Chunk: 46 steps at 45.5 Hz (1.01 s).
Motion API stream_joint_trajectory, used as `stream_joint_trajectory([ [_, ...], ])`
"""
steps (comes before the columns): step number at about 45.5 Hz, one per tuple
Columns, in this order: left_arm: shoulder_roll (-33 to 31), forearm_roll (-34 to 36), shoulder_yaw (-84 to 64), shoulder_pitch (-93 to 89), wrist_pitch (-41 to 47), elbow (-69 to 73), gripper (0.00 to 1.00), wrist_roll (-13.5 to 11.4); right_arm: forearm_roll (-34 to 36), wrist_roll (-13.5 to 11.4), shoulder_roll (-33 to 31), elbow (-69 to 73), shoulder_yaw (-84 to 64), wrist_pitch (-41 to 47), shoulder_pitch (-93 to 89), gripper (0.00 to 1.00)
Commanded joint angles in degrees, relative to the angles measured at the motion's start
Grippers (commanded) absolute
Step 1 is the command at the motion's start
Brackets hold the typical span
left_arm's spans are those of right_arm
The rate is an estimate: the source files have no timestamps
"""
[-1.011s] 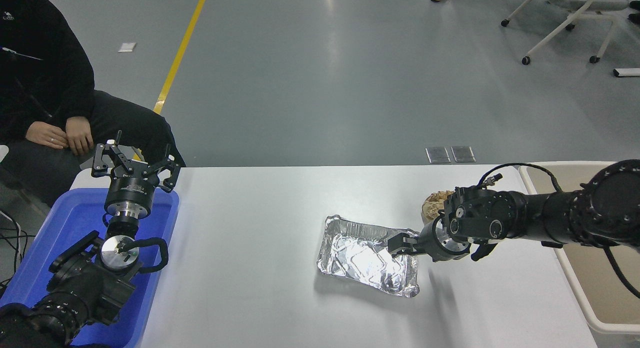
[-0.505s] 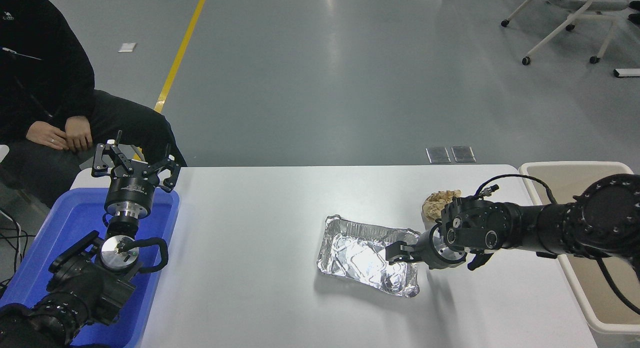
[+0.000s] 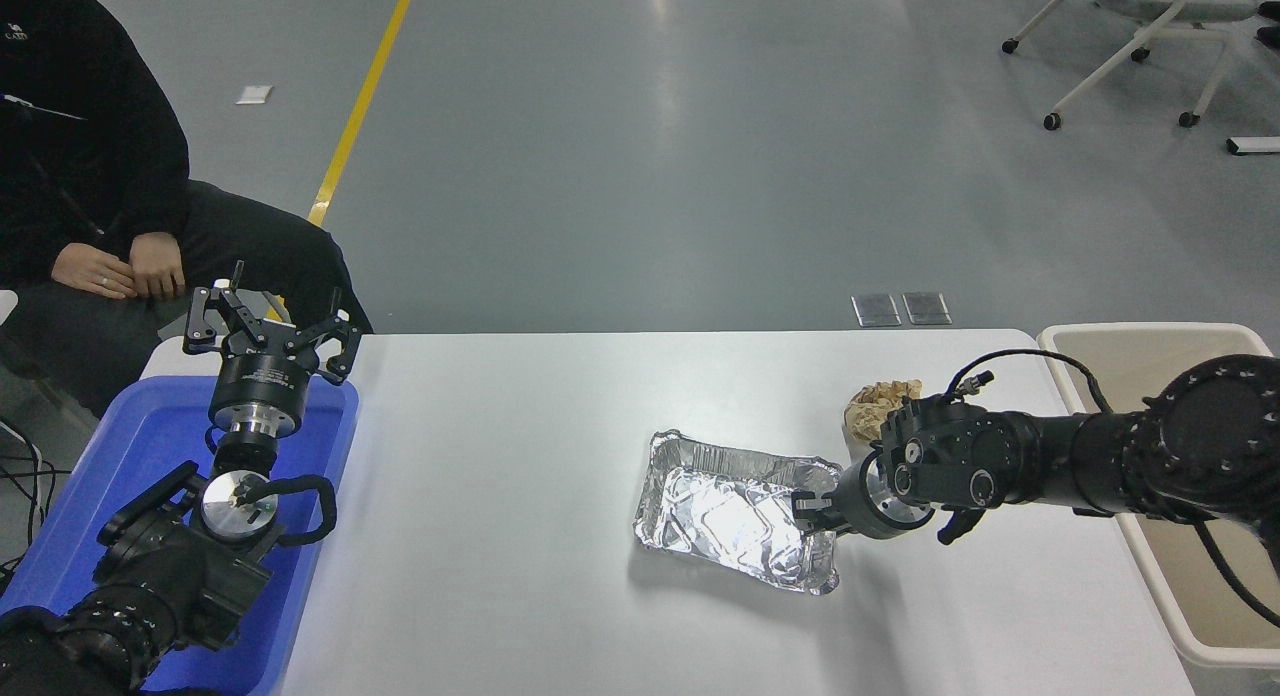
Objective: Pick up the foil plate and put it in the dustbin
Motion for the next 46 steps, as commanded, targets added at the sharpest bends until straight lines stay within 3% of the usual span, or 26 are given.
stream_joint_trajectory([
  [1, 0.00, -0.01, 0.00, 0.00, 0.00, 0.00, 0.99, 0.00, -0.38, 0.01, 0.01, -0.04, -0.23, -0.16, 0.17, 0.00],
  [15, 0.00, -0.01, 0.00, 0.00, -0.09, 0.00, 0.99, 0.00, -0.20, 0.01, -1.57, 1.10, -0.23, 0.81, 2.37, 0.00],
  [32, 0.00, 0.08, 0.17, 0.00, -0.09, 0.00, 0.99, 0.00, 0.06, -0.08, -15.90, 17.79, -3.12, 8.19, 23.63, 0.00],
  [46, 0.00, 0.08, 0.17, 0.00, -0.18, 0.00, 0.99, 0.00, 0.85, -0.08, -20.21, 30.62, -14.02, 15.39, 44.81, 0.00],
])
